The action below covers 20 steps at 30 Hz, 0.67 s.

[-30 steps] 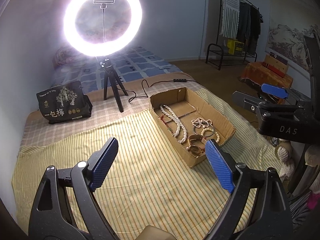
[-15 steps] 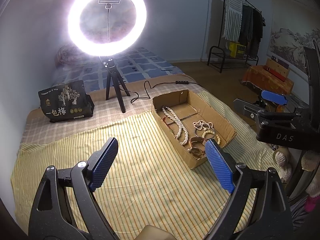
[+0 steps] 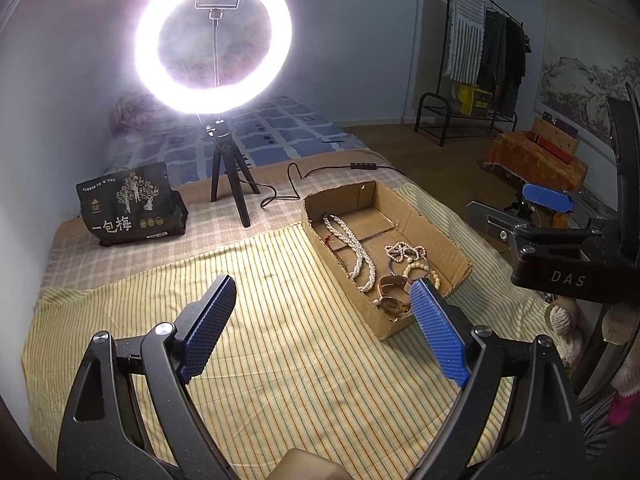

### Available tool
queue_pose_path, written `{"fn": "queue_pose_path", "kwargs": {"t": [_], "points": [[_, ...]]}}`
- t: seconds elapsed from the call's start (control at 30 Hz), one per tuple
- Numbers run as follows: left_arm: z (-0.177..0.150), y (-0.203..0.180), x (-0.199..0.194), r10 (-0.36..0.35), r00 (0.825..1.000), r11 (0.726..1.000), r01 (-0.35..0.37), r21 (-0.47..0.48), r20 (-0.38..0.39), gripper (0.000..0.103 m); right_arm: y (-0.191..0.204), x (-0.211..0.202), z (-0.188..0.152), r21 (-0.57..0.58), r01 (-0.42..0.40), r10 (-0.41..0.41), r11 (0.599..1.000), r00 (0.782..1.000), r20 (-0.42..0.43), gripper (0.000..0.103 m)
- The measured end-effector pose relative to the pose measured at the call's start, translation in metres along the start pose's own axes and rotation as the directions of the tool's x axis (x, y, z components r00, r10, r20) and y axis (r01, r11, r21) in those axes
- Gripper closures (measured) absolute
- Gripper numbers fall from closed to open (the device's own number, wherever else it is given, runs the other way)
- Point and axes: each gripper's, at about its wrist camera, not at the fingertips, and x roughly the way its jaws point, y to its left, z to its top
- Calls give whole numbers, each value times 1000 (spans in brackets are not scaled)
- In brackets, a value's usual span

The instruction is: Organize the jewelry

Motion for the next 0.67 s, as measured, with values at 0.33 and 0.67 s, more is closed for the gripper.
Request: {"fn": "queue_pose_path", "kwargs": {"t": [0.33, 0.67], "points": [[7, -5, -5, 34, 999, 999, -34, 21, 17, 12, -1, 0, -1, 2, 4, -4, 1000, 1000, 1, 0], [4, -13, -12, 42, 998, 998, -44, 41, 50, 12, -3, 0, -3, 4, 9, -9, 1000, 1000, -9, 0]]}}
